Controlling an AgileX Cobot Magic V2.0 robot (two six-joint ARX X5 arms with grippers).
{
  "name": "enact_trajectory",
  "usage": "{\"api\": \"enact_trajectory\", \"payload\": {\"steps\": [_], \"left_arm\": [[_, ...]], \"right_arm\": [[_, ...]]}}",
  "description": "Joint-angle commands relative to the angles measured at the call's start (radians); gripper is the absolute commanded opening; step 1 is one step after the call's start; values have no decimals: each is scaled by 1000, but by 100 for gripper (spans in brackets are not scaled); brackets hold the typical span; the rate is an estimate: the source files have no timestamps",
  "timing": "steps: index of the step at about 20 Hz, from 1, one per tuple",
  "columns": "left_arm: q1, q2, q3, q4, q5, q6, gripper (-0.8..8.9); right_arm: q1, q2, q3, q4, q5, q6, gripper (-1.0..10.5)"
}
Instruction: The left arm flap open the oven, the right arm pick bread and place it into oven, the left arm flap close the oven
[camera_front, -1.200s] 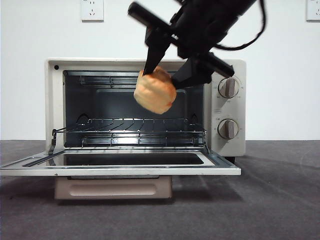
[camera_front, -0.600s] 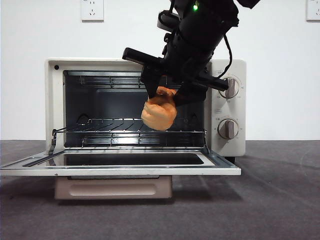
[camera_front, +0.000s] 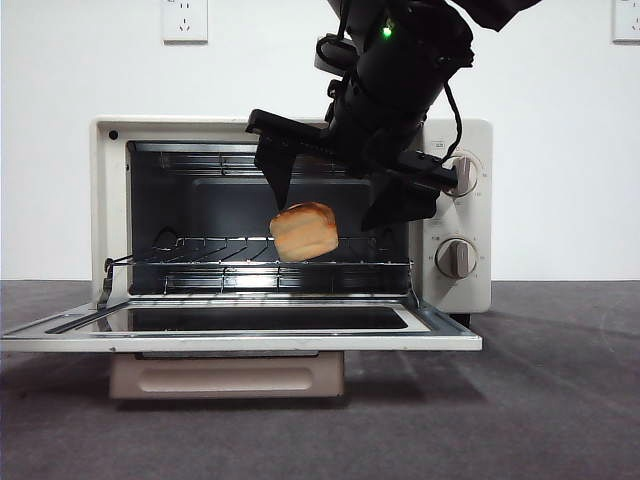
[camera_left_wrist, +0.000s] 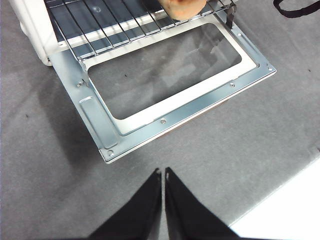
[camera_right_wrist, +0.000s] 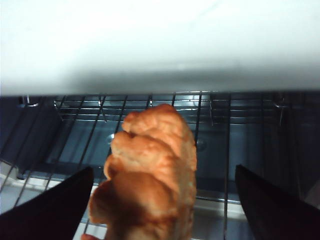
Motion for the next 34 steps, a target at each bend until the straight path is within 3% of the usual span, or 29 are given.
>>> {"api": "enact_trajectory", "payload": {"steps": [1,8,14,18,22,26,34], "left_arm": [[-4,3,6,5,-2,6,17],[-3,3,6,9,-2,11,16],[-3,4,6,97,-2,9,16],[-3,5,6,119,-2,-12,16],[-3,5,6,122,-2,-38,16],[-3,5,6,143,-2,-75,16],[42,5,-153,306,10,-172,15]], "right_arm": [[11,-18,21,8,-4,11,459],[51,-186,21,-136,-58,-2,459],[76,-429,21,-375,-176,-156,458],[75,-586,21,-580,-187,-260,458],[76,-716,14,-740,-251,-304,451],[76,-827,-53,-776,-371,-332,440],[76,-974,-210,-772,-385,-330,440]]}}
